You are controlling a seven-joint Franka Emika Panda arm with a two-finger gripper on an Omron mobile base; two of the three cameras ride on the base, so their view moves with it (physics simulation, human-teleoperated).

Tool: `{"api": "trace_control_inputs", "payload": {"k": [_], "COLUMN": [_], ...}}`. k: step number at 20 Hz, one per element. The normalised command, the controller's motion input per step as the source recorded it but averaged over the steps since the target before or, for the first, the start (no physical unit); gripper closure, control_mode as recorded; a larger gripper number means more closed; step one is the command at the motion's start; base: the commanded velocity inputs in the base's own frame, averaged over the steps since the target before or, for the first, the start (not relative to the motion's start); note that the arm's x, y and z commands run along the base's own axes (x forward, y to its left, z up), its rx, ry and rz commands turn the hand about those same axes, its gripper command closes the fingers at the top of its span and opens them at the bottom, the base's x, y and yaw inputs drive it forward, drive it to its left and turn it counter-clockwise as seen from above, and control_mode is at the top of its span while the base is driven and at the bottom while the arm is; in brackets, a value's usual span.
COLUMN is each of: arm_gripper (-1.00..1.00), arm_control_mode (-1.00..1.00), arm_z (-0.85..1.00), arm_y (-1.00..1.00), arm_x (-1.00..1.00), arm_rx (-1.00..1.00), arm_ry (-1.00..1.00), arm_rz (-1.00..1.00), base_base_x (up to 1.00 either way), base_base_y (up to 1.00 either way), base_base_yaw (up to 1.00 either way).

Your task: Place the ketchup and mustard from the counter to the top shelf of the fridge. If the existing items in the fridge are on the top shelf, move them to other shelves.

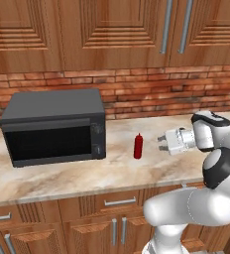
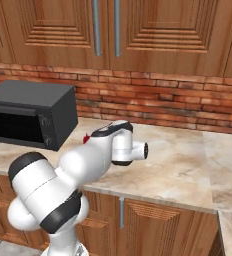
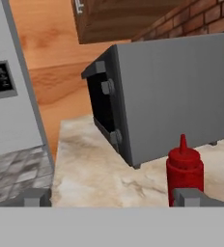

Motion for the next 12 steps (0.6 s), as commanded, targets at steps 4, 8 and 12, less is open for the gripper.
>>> {"api": "trace_control_inputs", "payload": {"k": [4, 8, 12], "arm_gripper": [-1.0, -1.0, -1.0], "arm_control_mode": [-1.0, -1.0, -1.0], "arm_z": [0.0, 0.0, 0.0], "arm_y": [0.0, 0.06, 0.07], "arm_x": [0.11, 0.0, 0.0], "arm_rx": [0.0, 0.0, 0.0], "arm_ry": [0.0, 0.0, 0.0], "arm_rz": [0.0, 0.0, 0.02], "base_base_x": [0.0, 0.0, 0.0], "base_base_y": [0.0, 0.0, 0.0], "base_base_yaw": [0.0, 0.0, 0.0]}}
